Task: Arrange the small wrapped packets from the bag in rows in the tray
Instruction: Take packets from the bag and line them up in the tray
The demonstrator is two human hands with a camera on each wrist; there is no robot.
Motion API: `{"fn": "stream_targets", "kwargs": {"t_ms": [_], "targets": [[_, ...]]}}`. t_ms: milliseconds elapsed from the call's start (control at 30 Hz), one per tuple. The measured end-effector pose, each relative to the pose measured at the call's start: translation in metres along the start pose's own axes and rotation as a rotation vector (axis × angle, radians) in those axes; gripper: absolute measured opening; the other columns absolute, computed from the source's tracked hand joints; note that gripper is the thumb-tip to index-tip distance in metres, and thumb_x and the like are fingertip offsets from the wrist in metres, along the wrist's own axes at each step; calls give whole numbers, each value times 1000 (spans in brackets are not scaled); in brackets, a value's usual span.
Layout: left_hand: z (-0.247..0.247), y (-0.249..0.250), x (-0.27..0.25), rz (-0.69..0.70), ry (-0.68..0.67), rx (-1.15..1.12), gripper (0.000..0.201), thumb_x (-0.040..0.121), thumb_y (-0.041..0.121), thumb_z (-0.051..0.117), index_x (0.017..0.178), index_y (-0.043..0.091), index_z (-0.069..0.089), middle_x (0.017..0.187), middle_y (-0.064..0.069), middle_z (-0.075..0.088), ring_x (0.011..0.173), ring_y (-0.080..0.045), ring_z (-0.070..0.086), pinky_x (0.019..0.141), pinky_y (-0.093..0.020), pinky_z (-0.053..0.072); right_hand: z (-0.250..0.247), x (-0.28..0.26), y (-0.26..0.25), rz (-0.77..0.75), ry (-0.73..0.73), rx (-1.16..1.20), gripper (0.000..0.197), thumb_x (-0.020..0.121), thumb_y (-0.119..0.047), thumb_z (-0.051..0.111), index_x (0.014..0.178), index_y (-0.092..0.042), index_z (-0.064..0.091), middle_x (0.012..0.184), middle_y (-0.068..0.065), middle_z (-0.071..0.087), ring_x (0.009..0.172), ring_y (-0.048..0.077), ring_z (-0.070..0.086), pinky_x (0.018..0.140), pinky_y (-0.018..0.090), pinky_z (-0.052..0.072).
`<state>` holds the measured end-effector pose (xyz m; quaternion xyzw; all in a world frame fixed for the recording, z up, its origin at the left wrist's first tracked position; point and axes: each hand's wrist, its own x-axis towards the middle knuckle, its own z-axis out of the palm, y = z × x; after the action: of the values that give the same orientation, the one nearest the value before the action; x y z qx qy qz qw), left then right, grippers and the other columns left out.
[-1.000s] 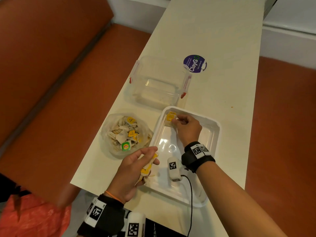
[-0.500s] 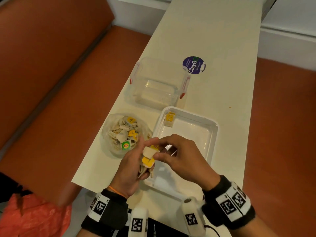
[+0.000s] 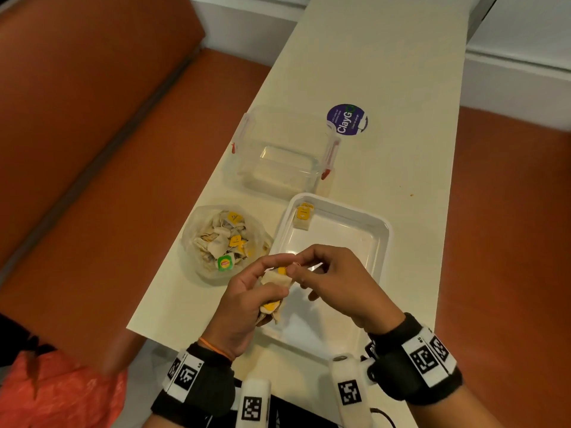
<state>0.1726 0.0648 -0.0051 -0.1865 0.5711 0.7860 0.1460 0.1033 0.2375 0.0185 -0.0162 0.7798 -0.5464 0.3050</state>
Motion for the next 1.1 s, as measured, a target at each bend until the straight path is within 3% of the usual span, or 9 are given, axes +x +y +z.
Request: {"fn": "stream_targets", "kwargs": {"t_ms": [167,267,367,500,600,667,733,1000,1100], "targets": [[-5,-9,3,-38,46,-124,27,74,13,70,100,16,75,71,-12,42,58,-17,37,49,-29,20,-4,0,-2,3,31,53,13,91,-36,79,93,-23,78,89,-6,78,77,13,70,78,42,61],[-9,-12,4,-66,72,-235,29,61,21,78,89,19,73,69,-11,41,55,-15,38,46,-29,14,-9,1,-5,-7,42,150,13,91,-30,80,95,-18,78,90,1,79,86,19,74,83,39,61],[-13,-14,4,-83,94,-334,24,65,26,81,84,18,68,71,-10,49,53,-12,43,46,-29,12,-16,2,-8,-31,29,194,13,92,-25,79,97,-13,77,89,6,80,86,24,76,84,38,63],[-12,-14,6,-124,159,-313,18,89,28,76,90,15,63,87,-7,68,49,-7,42,43,-25,13,-25,2,-13,-46,-27,212,12,93,-17,77,97,-6,75,87,11,80,86,24,77,86,45,63],[-9,-12,7,-163,159,-288,16,90,32,71,90,19,63,86,-4,69,47,-5,40,43,-25,10,-30,5,-16,-50,-67,169,12,92,-15,77,98,-4,75,87,11,80,85,26,78,85,46,64],[-7,-14,8,-164,138,-252,26,91,39,76,104,17,69,86,-4,67,48,-6,40,45,-26,10,-33,9,-16,-47,-96,135,13,93,-16,77,98,-4,75,87,11,80,85,28,78,84,46,64],[-3,-15,7,-154,108,-173,39,88,46,77,116,20,74,86,-4,66,52,-9,39,47,-27,11,-34,12,-16,-45,-127,104,14,93,-17,77,99,-4,75,87,11,80,84,27,78,82,43,64],[10,-17,12,-144,219,-64,29,76,52,79,92,27,79,82,-2,70,58,-11,47,51,-24,36,-26,21,2,-44,-100,155,20,90,-22,81,103,-6,77,91,11,80,87,27,78,80,38,64],[7,-20,14,-154,245,-13,36,74,58,81,99,32,81,87,-1,74,65,-13,54,56,-27,40,-19,29,15,-64,-31,198,17,90,-22,81,101,-9,79,91,9,80,90,27,77,82,36,64]]}}
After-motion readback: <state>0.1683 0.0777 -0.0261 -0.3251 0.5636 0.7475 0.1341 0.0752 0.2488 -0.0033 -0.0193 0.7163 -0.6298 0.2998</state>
